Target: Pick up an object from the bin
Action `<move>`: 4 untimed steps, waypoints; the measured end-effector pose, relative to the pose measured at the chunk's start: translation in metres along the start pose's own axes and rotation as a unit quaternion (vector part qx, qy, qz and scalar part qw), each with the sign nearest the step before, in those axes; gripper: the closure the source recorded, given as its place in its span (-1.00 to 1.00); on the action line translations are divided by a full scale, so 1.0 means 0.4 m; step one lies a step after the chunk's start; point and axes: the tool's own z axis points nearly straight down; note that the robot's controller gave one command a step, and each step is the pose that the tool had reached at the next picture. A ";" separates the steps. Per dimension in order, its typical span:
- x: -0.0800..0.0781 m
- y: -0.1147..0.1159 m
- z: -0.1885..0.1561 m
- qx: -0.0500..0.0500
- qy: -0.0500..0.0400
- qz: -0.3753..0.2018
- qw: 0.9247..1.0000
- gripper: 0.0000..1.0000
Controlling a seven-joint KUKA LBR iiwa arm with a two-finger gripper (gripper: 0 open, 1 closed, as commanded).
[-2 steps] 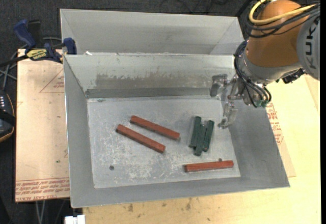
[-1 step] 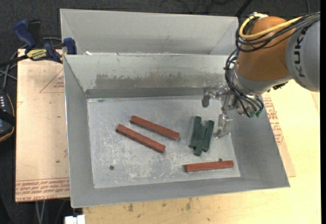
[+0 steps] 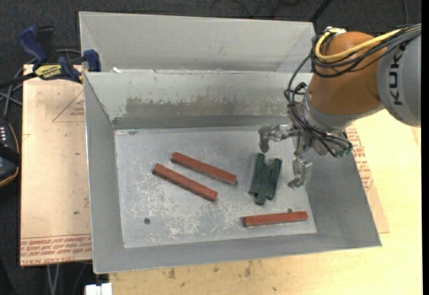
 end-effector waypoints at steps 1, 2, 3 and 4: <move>-0.013 -0.009 0.002 0.001 -0.002 -0.072 0.997 -1.00; -0.027 -0.007 0.128 0.001 -0.001 -0.180 0.984 -1.00; -0.026 0.002 0.179 0.001 -0.003 -0.294 0.956 1.00; -0.026 0.002 0.179 0.001 -0.003 -0.294 0.956 1.00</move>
Offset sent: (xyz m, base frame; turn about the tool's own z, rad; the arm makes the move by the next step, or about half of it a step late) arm 0.0114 0.0029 -0.0761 -0.4288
